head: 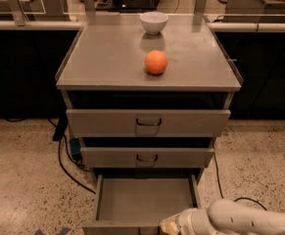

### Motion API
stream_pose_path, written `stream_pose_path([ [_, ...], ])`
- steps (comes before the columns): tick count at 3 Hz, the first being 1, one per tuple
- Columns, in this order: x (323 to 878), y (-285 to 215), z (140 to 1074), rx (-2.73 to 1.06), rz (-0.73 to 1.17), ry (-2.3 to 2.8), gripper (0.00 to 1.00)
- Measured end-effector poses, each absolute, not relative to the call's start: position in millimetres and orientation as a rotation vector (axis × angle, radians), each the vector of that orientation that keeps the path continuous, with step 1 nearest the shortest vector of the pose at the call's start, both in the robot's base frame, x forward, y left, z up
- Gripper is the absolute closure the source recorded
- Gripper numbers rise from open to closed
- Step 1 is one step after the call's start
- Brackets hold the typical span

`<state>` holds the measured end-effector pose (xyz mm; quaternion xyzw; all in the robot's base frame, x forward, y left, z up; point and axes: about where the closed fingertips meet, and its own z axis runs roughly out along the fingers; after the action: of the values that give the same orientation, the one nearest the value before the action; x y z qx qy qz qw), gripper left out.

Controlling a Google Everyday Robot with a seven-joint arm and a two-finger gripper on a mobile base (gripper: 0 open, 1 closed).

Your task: Close bottom drawer

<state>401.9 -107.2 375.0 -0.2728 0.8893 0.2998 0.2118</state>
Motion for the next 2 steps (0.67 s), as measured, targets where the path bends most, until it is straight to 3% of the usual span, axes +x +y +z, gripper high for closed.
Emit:
stream_pose_path([
  [2, 389.2, -97.6, 356.5, -0.739, 0.887, 2.488, 1.0],
])
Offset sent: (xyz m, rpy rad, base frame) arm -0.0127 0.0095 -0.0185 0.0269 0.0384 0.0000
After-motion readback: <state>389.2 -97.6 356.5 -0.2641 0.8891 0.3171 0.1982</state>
